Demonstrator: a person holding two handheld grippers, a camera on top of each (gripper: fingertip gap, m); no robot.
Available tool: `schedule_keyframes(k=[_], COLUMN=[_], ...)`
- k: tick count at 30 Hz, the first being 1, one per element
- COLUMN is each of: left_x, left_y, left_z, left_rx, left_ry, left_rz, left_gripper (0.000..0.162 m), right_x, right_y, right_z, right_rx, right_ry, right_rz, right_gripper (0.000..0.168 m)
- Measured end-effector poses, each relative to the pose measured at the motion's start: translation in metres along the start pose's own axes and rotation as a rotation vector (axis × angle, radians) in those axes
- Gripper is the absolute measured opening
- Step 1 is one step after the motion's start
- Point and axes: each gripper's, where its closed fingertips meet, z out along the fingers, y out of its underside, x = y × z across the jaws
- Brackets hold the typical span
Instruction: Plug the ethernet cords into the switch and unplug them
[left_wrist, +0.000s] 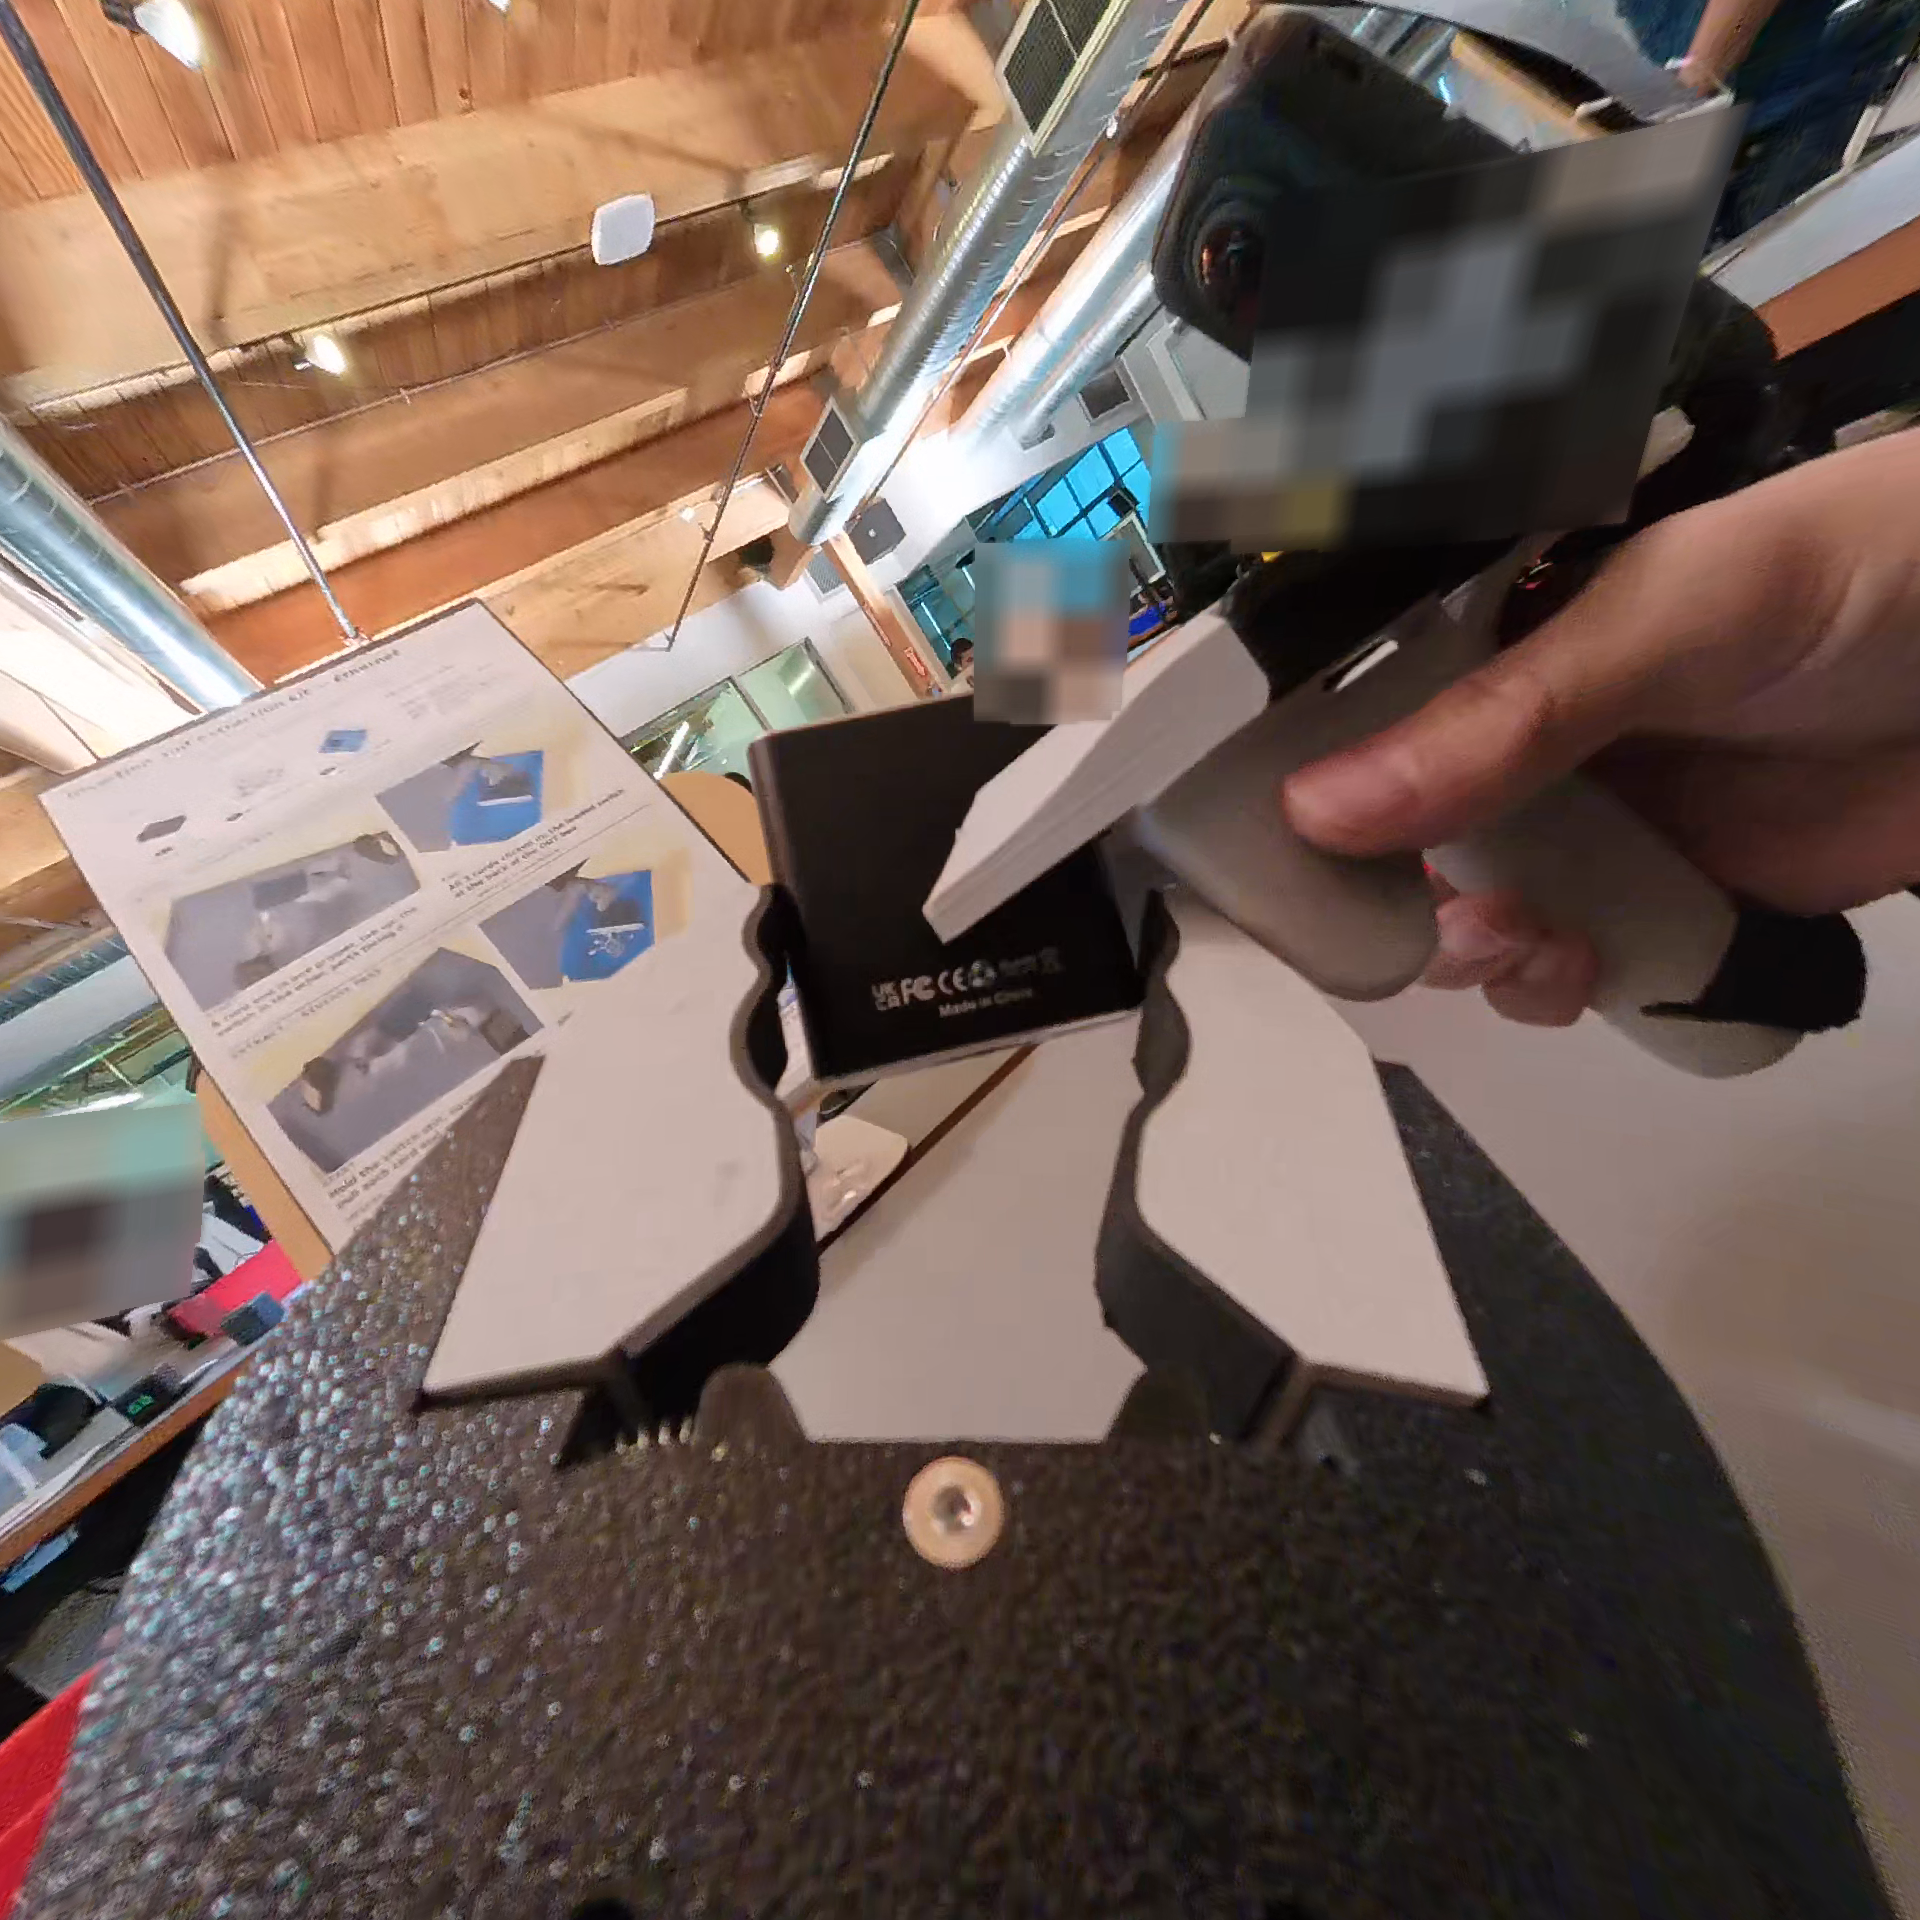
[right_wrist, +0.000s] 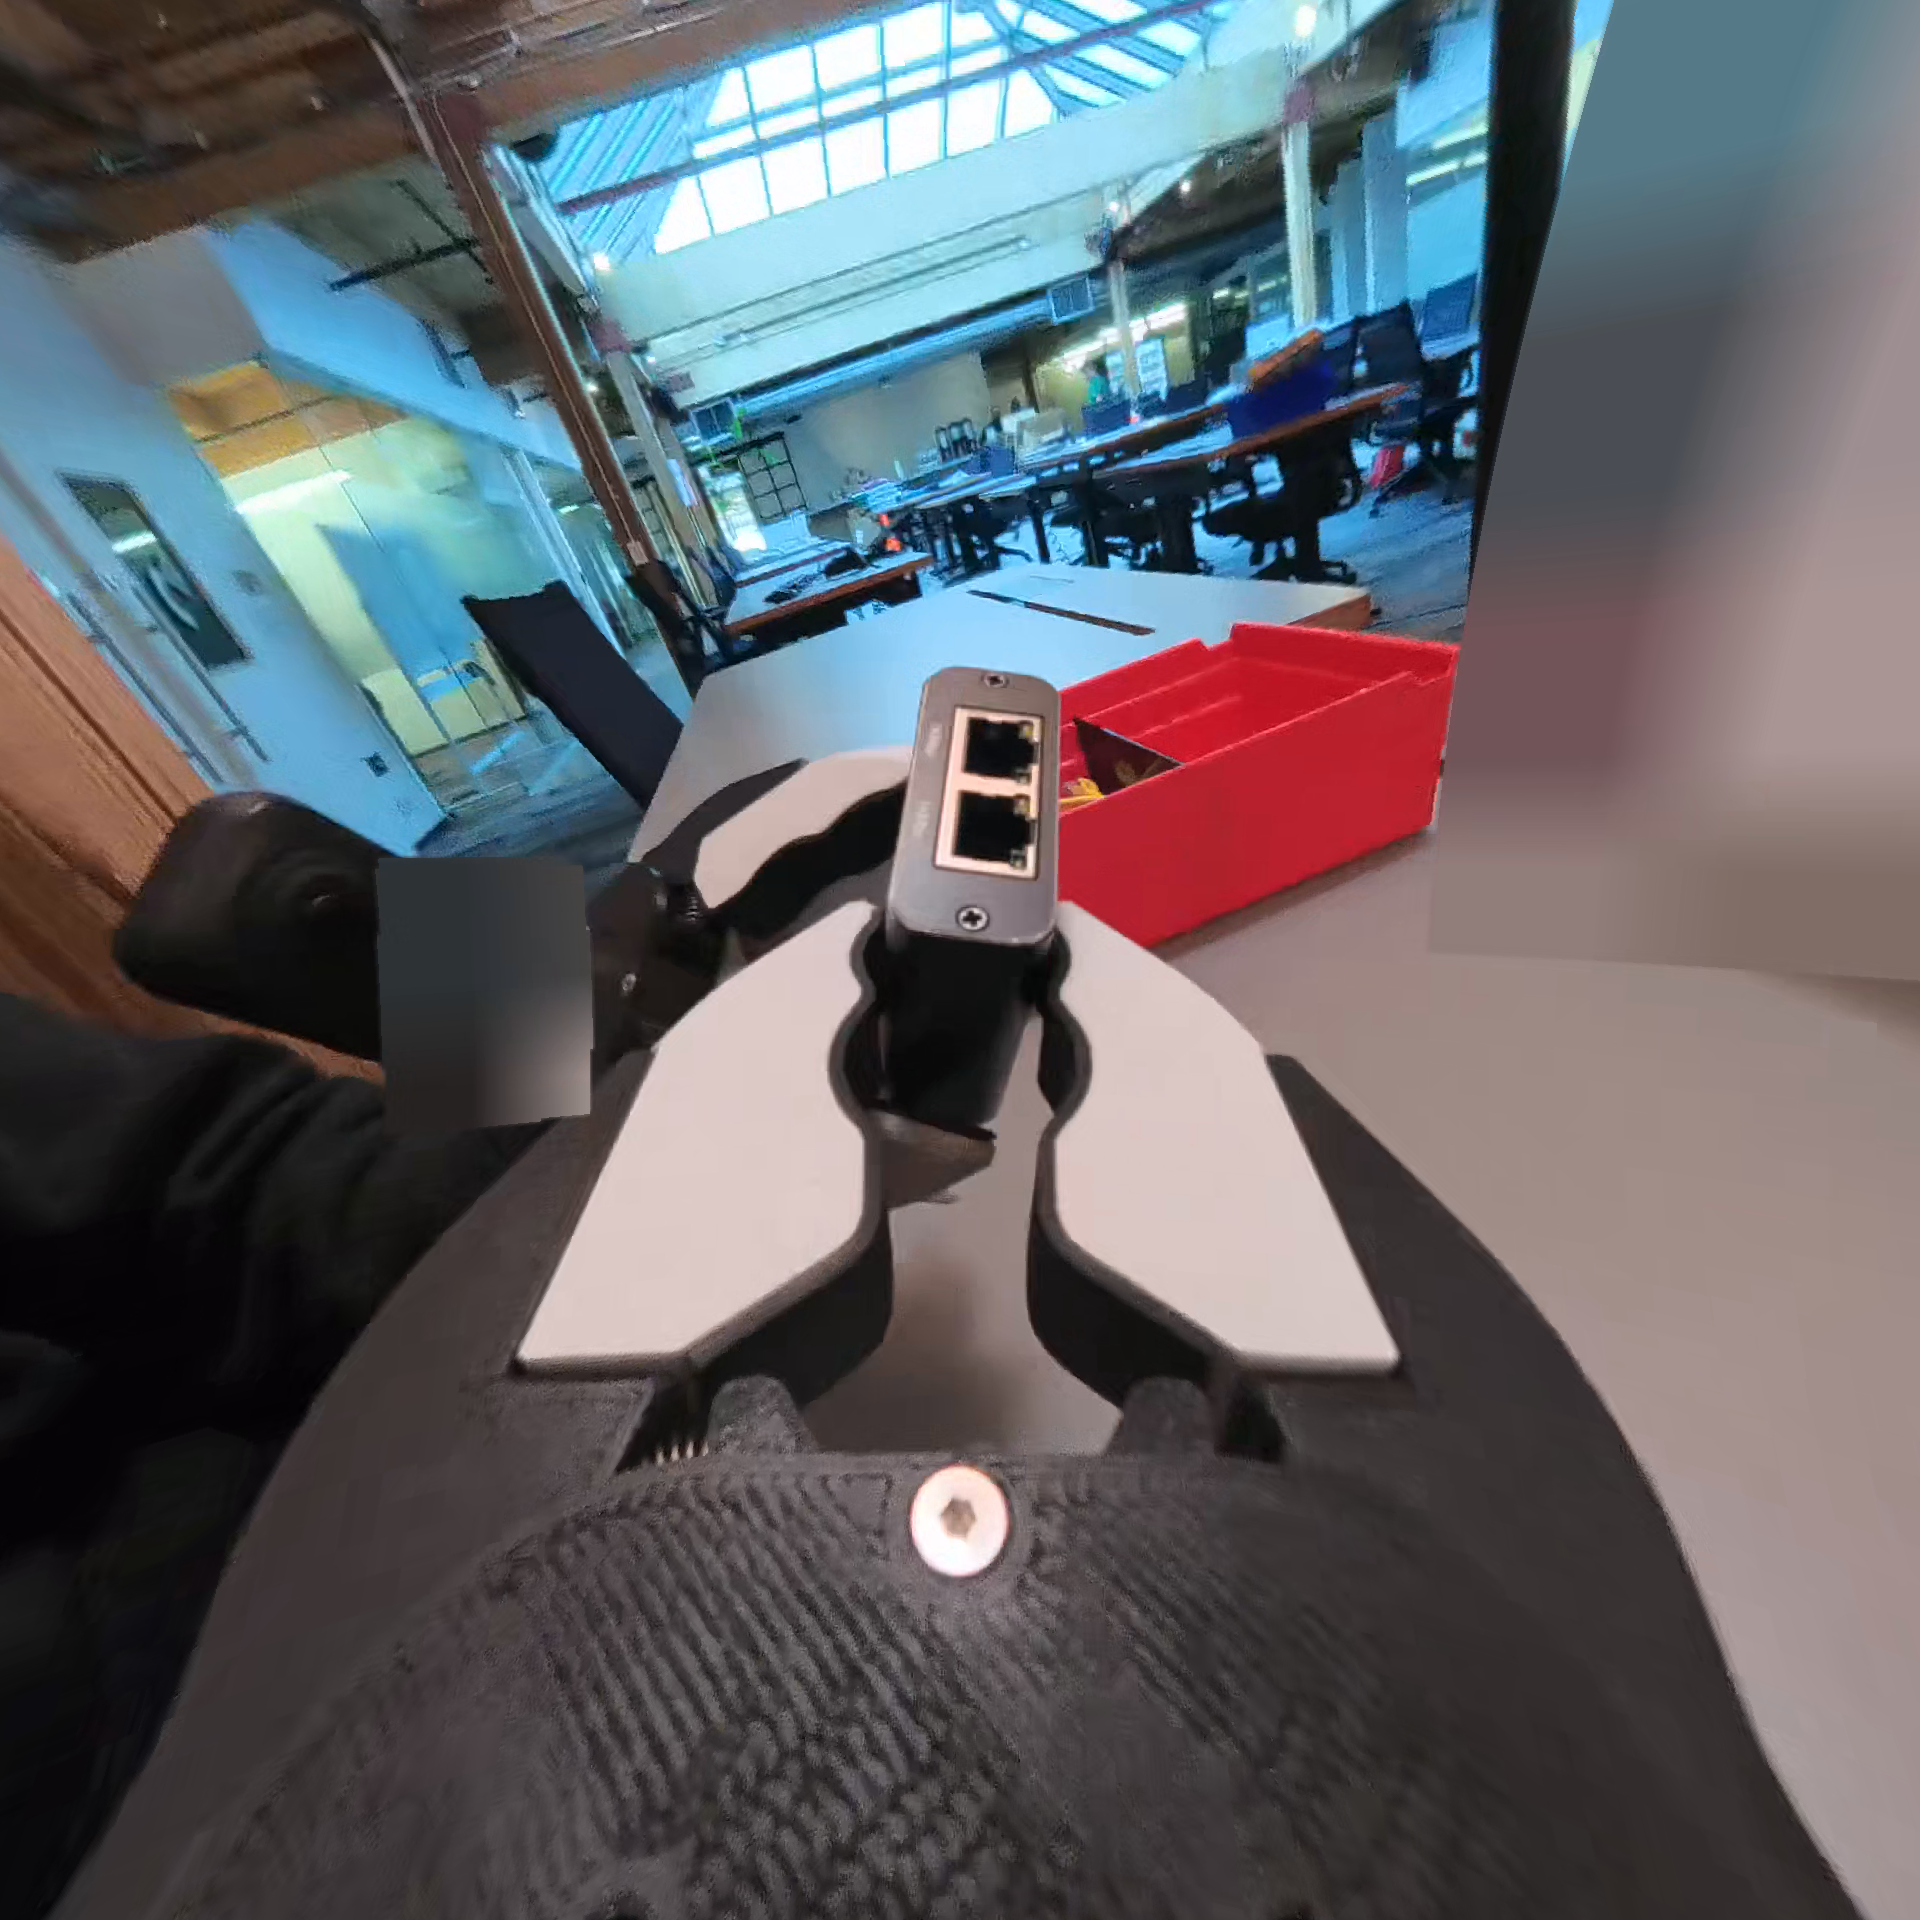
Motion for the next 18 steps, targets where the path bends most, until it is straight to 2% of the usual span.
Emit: schedule_keyframes(k=[2,8,11,14,18], left_x=[0.000,0.012,0.009,0.028,0.043], left_y=[-0.002,-0.004,-0.017,-0.015,-0.005], left_z=[-0.004,-0.023,-0.031,-0.042,-0.048], left_rx=[-0.007,-0.097,-0.137,-0.239,-0.321], left_ry=[0.017,0.303,0.402,0.611,0.715], left_rz=[0.006,-0.096,-0.060,0.020,0.093], left_gripper=[0.062,0.072,0.070,0.052,0.029], right_x=[0.000,0.018,0.001,-0.011,-0.028], right_y=[0.000,-0.002,0.023,0.044,0.052], right_z=[-0.001,-0.024,-0.028,-0.029,-0.026], right_rx=[-0.024,-0.203,-0.367,-0.459,-0.467], right_ry=[0.026,0.233,0.079,-0.038,-0.147], right_rz=[-0.089,-0.570,-0.700,-0.725,-0.697], right_gripper=[0.025,0.026,0.025,0.026,0.025])
